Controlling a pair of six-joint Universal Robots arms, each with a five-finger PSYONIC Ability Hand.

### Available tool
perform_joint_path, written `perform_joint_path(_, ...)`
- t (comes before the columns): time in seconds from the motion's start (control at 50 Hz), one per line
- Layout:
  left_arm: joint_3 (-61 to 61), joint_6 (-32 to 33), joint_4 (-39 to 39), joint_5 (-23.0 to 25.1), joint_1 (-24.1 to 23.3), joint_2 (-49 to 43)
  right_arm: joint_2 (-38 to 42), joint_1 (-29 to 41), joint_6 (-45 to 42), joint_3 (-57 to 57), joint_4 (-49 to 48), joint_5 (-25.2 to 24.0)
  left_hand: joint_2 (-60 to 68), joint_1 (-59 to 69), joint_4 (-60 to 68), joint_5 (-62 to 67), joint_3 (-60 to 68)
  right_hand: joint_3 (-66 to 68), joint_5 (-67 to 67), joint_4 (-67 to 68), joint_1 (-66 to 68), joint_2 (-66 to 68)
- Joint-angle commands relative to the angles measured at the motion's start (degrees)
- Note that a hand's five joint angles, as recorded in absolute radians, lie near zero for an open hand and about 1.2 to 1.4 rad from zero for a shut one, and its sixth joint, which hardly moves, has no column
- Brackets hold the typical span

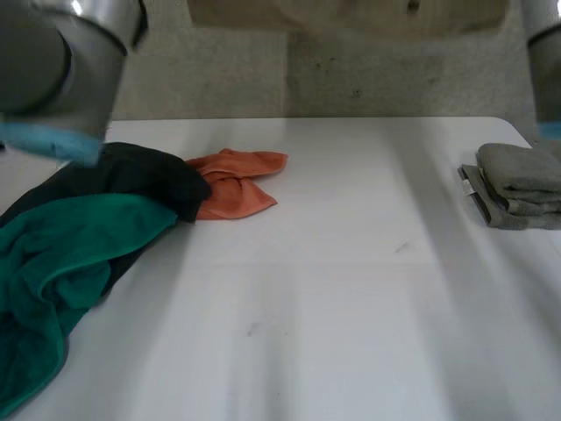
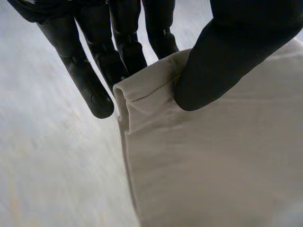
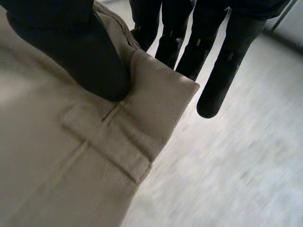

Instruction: Fold the laundry.

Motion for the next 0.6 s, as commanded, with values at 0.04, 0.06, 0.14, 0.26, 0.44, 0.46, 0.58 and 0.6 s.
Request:
perform_joint_path(0.04,-22.35,1.52,-1.36,0.3,-0.78,0.08,0.66,-0.39,-4.14,15.18,10.19,-2.64,11.36,15.01,11.36,12.21,11.64,12.04,11.75,11.34,15.87,12.87)
perform_joint_path(0.06,-24.39,1.79,-1.36,0.39,-1.04,-0.19,0.92,-0.48,-4.94,16.87,10.73,-2.99,11.36,15.01,11.36,12.21,11.64,12.04,11.75,11.34,15.87,12.87)
perform_joint_path(0.14,-33.54,3.02,-1.36,0.39,-2.27,-1.33,2.59,-1.1,-9.59,24.52,14.5,-4.93,11.36,15.01,11.36,12.21,11.64,12.04,11.75,11.34,15.87,12.87)
perform_joint_path(0.26,-42.15,4.69,-2.67,0.39,-3.07,-0.9,4.18,-2.33,-19.51,32.34,23.62,-6.6,11.36,15.01,11.36,12.21,11.64,12.04,11.75,11.34,15.87,12.87)
perform_joint_path(0.44,-47.09,5.21,-18.92,0.92,-4.65,7.36,-2.76,-4.43,-29.46,36.48,47.97,-5.55,11.36,15.01,11.36,12.21,11.64,12.04,11.75,11.34,15.87,12.87)
perform_joint_path(0.46,-47.52,5.56,-22.5,1.09,-5.34,8.76,-4.85,-4.96,-31.3,37.53,52.96,-5.55,11.36,15.01,11.36,12.21,11.64,12.04,11.75,11.34,15.87,12.87)
perform_joint_path(0.58,-49.02,8.9,-34.91,1.18,-8.16,11.59,-12.51,-6.9,-40.09,43.07,65.21,-5.9,11.36,15.01,11.36,12.21,11.64,12.04,11.75,11.34,15.87,12.87)
perform_joint_path(0.6,-49.11,10.13,-37.8,1.1,-8.86,11.85,-14.17,-7.68,-43.15,44.38,67.05,-5.98,11.36,15.01,11.36,12.21,11.64,12.04,11.75,11.34,15.87,12.87)
